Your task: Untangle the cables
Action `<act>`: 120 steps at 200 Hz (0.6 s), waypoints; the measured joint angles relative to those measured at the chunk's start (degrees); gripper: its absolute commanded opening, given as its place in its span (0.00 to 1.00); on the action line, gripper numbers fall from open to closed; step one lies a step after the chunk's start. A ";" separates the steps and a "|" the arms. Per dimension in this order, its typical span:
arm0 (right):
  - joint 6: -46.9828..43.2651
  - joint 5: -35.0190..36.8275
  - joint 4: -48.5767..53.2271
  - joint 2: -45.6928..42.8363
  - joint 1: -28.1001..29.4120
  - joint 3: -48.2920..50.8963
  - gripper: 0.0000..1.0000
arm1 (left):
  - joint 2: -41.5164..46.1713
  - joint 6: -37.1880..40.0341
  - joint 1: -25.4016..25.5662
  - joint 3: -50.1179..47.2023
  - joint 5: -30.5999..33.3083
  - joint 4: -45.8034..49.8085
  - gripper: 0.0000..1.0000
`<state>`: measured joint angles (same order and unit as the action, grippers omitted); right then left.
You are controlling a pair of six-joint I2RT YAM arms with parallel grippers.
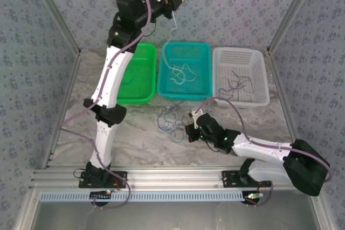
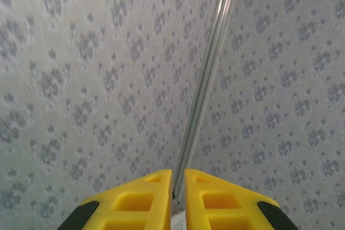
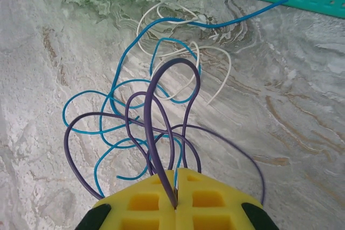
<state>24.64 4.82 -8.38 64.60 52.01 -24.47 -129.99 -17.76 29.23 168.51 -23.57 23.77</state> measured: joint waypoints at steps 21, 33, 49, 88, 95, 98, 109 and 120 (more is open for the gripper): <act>0.11 0.50 1.53 -2.36 0.00 0.35 0.04 | -3.32 -0.83 0.00 0.00 -0.74 0.22 0.15; 0.26 0.81 2.54 -3.85 0.00 0.68 0.04 | -4.61 -1.03 0.00 -0.02 -1.09 0.57 0.16; 0.46 1.07 3.76 -5.86 0.00 1.25 0.04 | -6.08 -1.42 0.00 -0.02 -1.33 0.63 0.15; 1.07 1.46 7.28 -9.27 -0.17 1.77 0.05 | -10.10 -2.54 0.00 0.00 -2.16 1.90 0.16; 1.09 1.44 7.91 -9.68 -0.26 1.77 0.05 | -11.13 -2.56 0.00 0.00 -2.14 2.71 0.20; 1.11 1.44 8.22 -9.86 -0.31 1.77 0.05 | -11.58 -2.43 0.00 0.00 -2.14 3.17 0.22; 1.40 1.42 9.49 -10.78 -0.42 1.77 0.05 | -13.05 -2.62 0.00 -0.07 -2.12 5.11 0.25; 1.53 1.44 10.58 -11.89 -0.68 1.77 0.06 | -14.43 -2.36 0.00 -0.85 -2.16 7.34 0.26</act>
<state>26.17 6.26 2.20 52.71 51.33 -22.70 -144.42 -20.12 29.23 167.65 -25.74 31.11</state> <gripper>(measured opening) 0.062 0.248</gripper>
